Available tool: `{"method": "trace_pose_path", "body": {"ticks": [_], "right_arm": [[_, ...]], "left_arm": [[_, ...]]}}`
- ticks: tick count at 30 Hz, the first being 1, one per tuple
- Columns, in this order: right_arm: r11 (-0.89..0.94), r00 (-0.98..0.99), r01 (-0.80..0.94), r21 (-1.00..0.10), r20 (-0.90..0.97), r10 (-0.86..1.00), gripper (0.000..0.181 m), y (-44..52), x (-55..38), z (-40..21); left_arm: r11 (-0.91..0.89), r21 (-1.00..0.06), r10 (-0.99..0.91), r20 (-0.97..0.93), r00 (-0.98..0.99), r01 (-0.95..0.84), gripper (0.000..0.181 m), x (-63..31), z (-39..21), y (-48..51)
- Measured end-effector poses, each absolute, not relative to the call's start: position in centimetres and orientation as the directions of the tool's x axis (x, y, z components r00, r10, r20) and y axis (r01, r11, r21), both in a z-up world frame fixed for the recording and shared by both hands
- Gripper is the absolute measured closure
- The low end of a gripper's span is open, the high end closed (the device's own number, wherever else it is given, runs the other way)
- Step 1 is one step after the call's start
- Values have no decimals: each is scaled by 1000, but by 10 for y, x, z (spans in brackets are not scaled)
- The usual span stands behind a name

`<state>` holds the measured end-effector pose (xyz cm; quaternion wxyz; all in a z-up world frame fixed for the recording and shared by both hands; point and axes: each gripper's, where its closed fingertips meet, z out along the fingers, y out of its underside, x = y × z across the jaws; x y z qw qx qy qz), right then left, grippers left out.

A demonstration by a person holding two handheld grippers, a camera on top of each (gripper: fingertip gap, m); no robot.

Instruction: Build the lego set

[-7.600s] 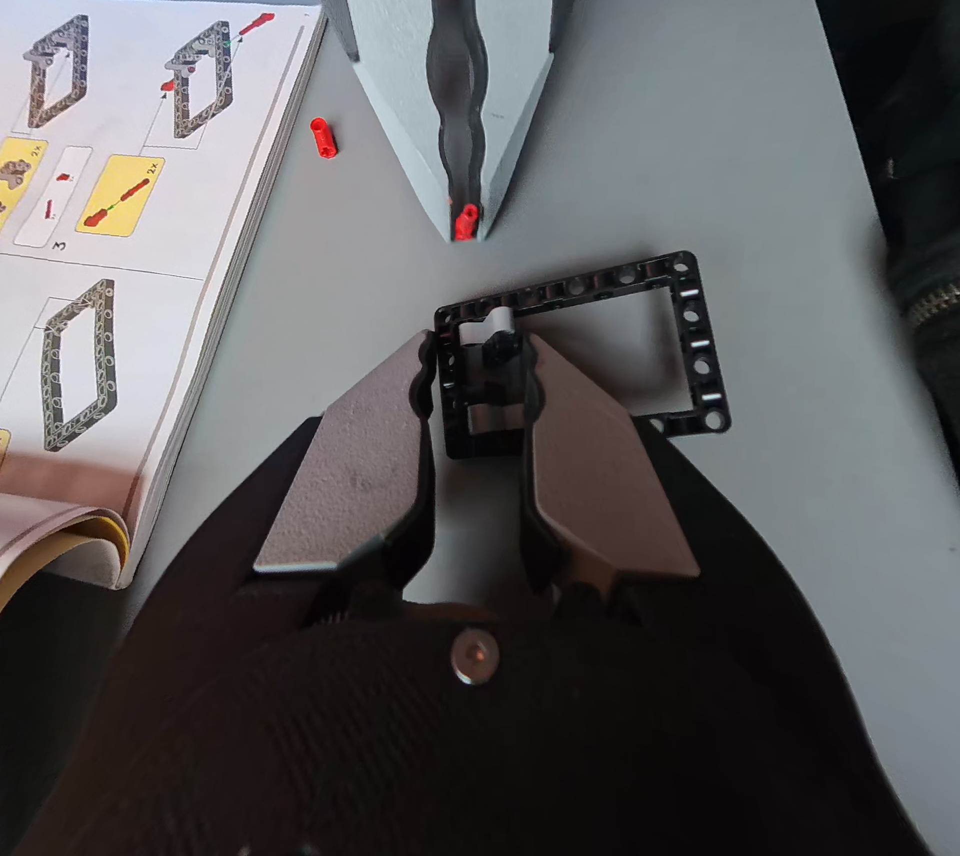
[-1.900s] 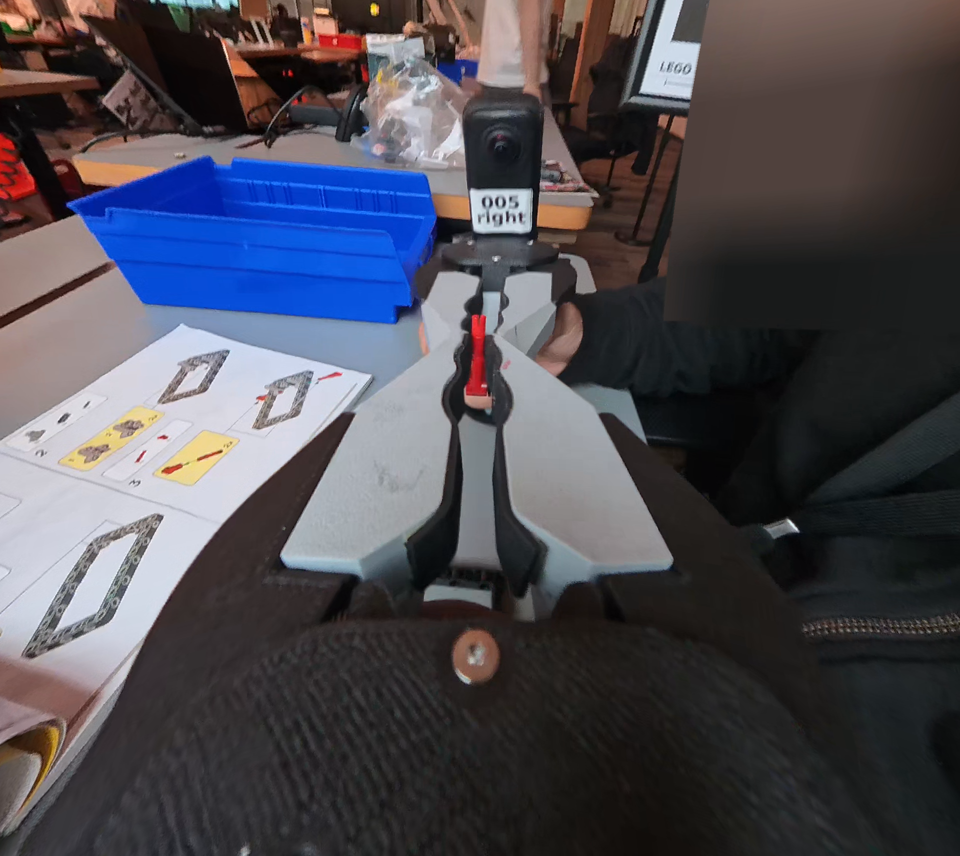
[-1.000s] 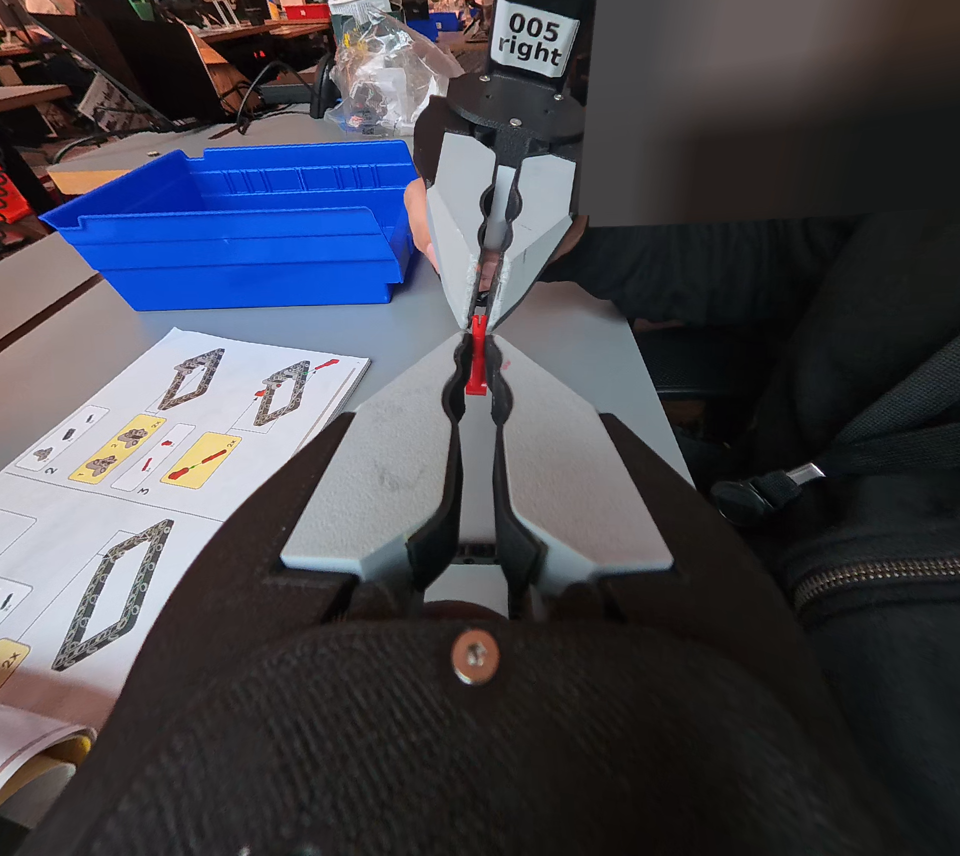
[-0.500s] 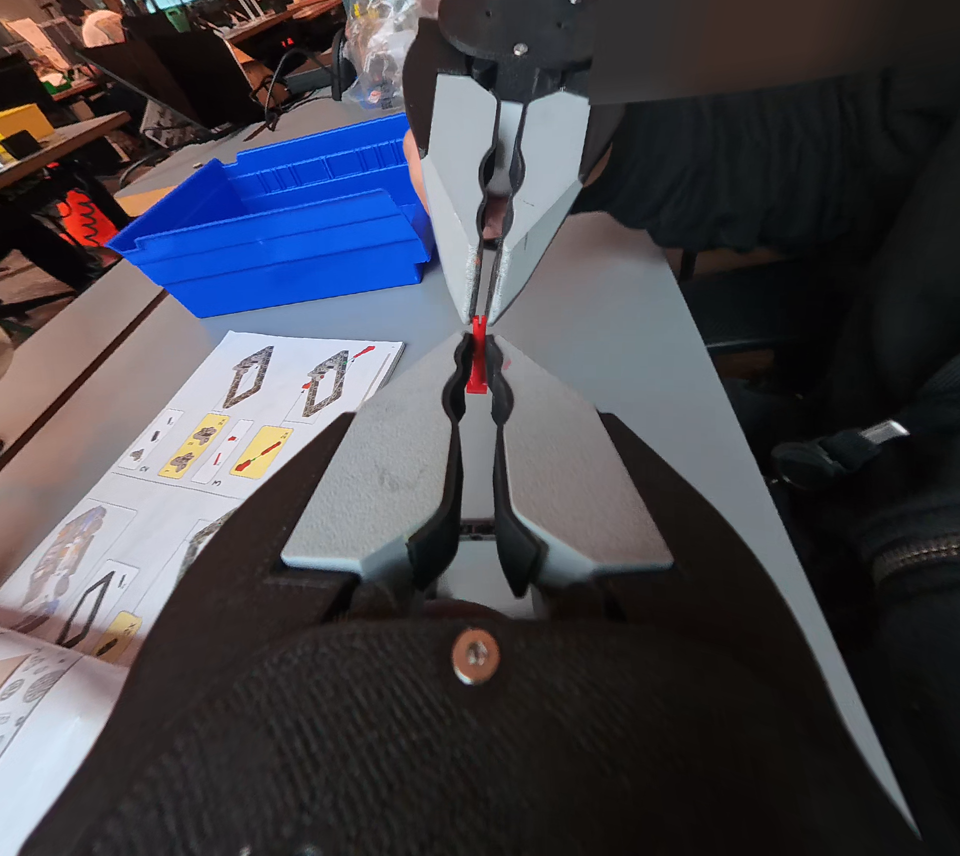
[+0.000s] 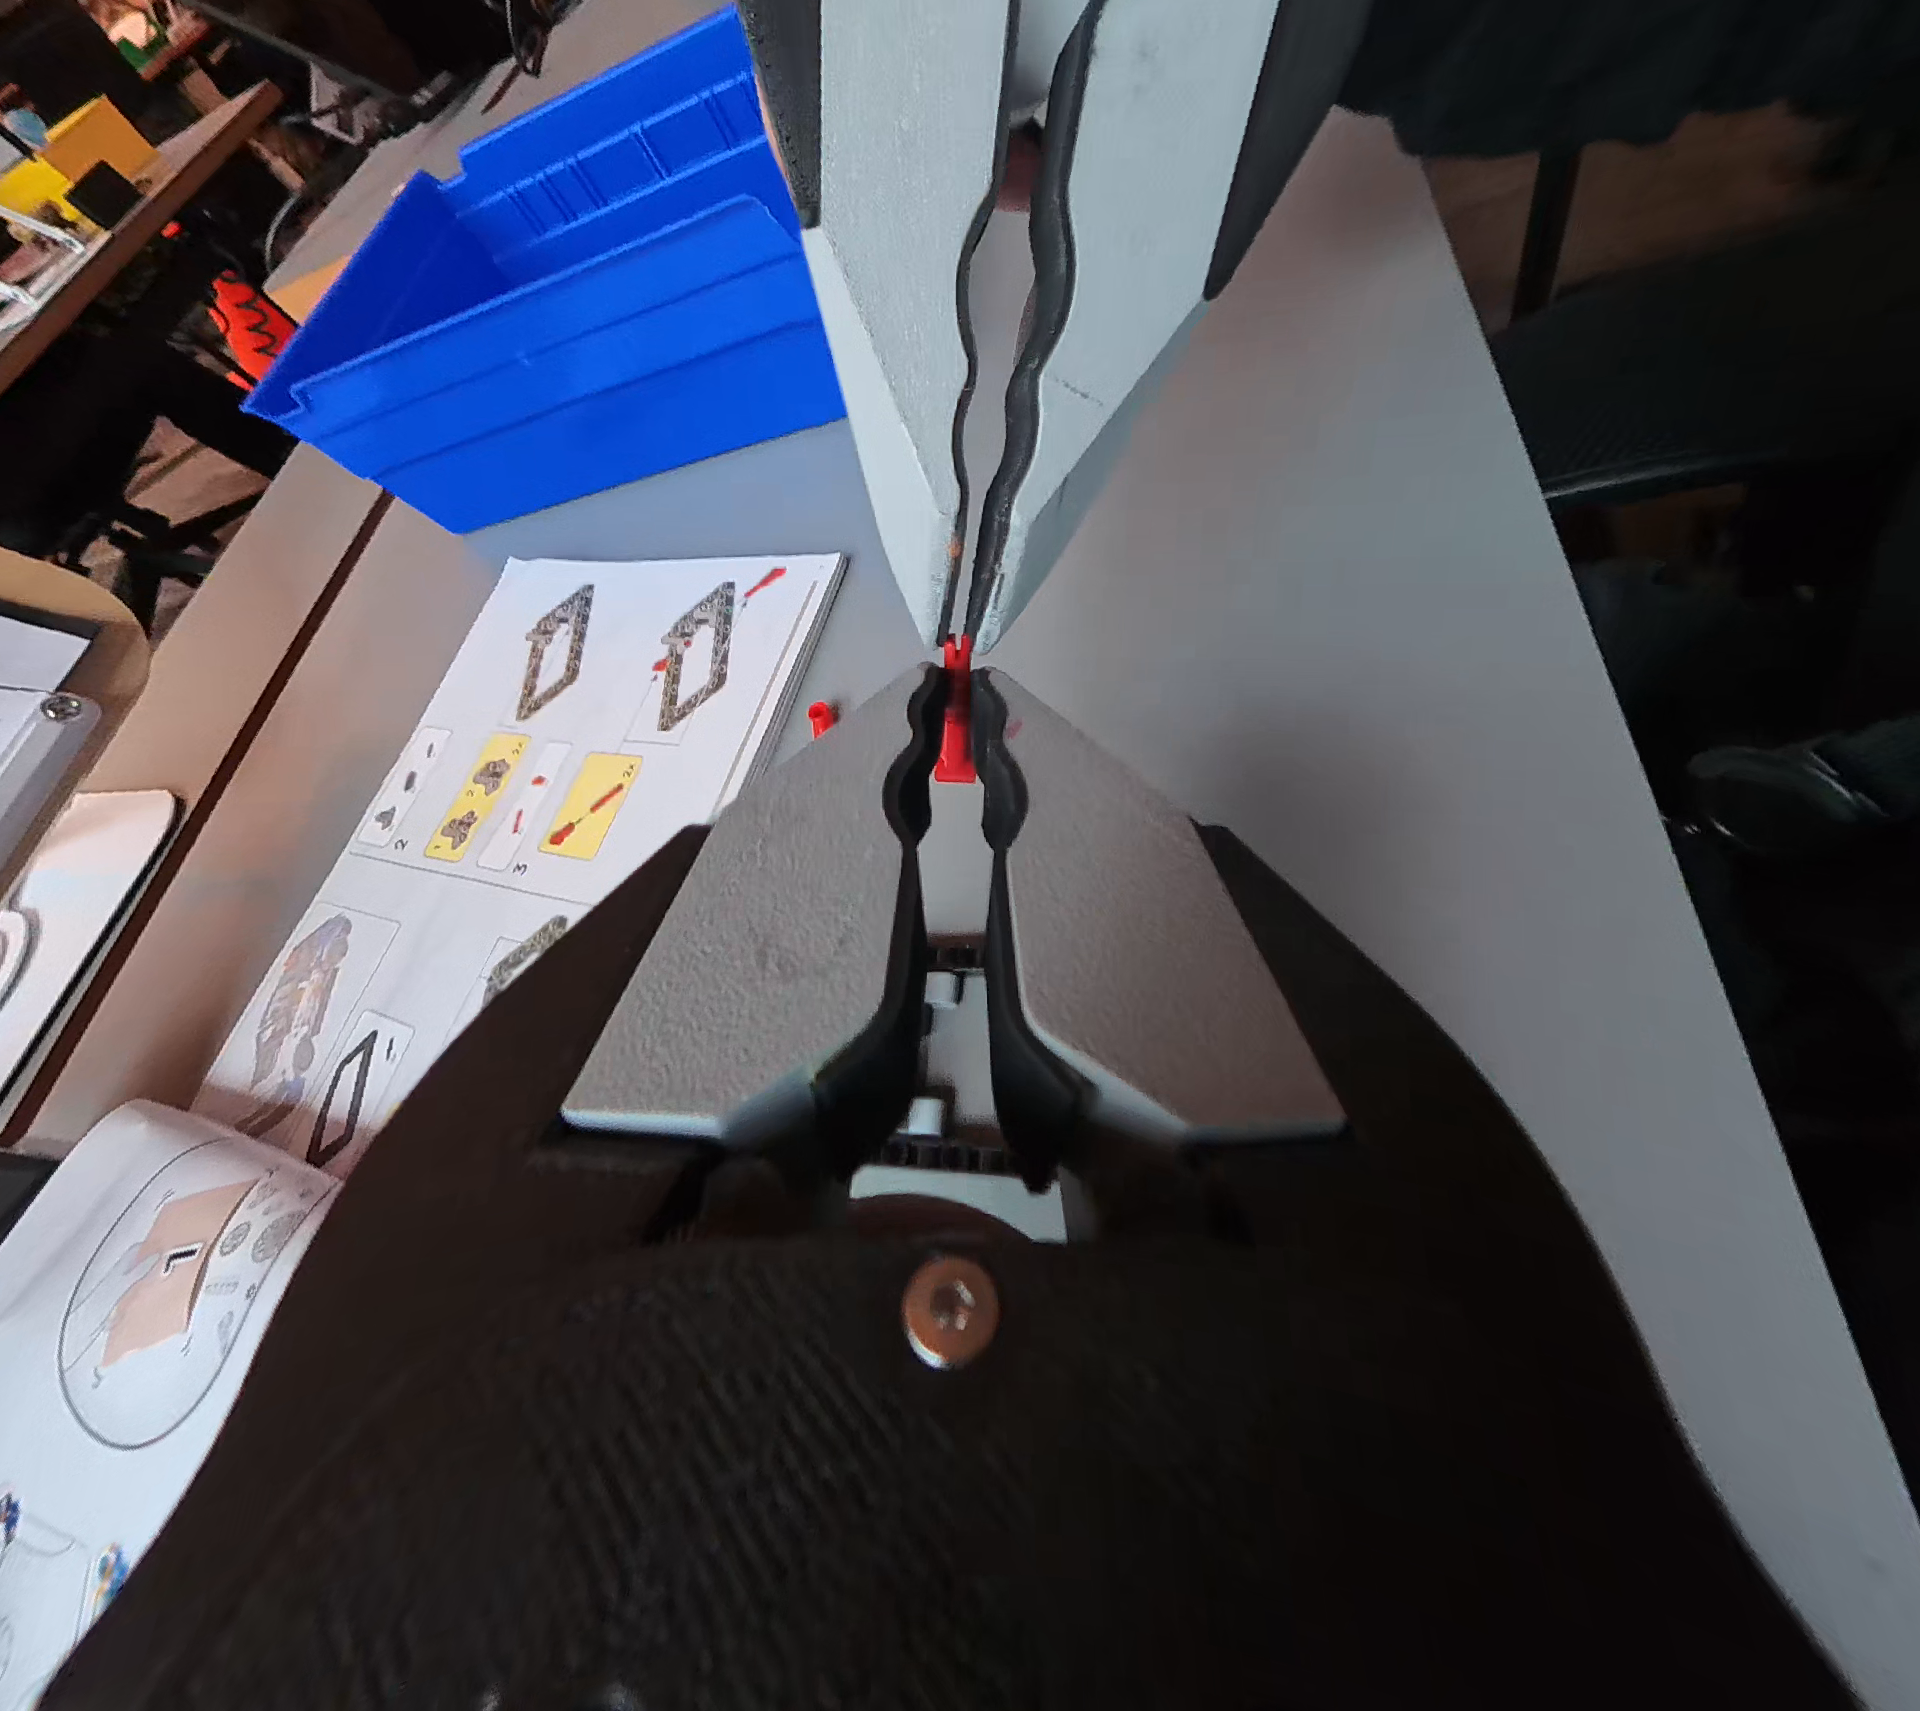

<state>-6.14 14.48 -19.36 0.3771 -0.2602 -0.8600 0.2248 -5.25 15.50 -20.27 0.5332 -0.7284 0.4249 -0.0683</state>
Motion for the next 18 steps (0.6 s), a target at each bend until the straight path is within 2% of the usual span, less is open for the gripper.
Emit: {"method": "trace_pose_path", "body": {"ticks": [14,16,18], "right_arm": [[839,-649,330,-433,541,535,181,151,-60,-224],[826,-647,342,-448,525,553,181,152,-62,-228],[773,-626,375,-512,476,618,181,153,-62,-228]], "left_arm": [[-180,-779,-712,-317,626,-600,179,-54,-231,157],[-183,-787,-714,-305,630,-589,179,-53,-230,156],[-189,-791,-713,-297,636,-582,179,-54,-230,158]]}}
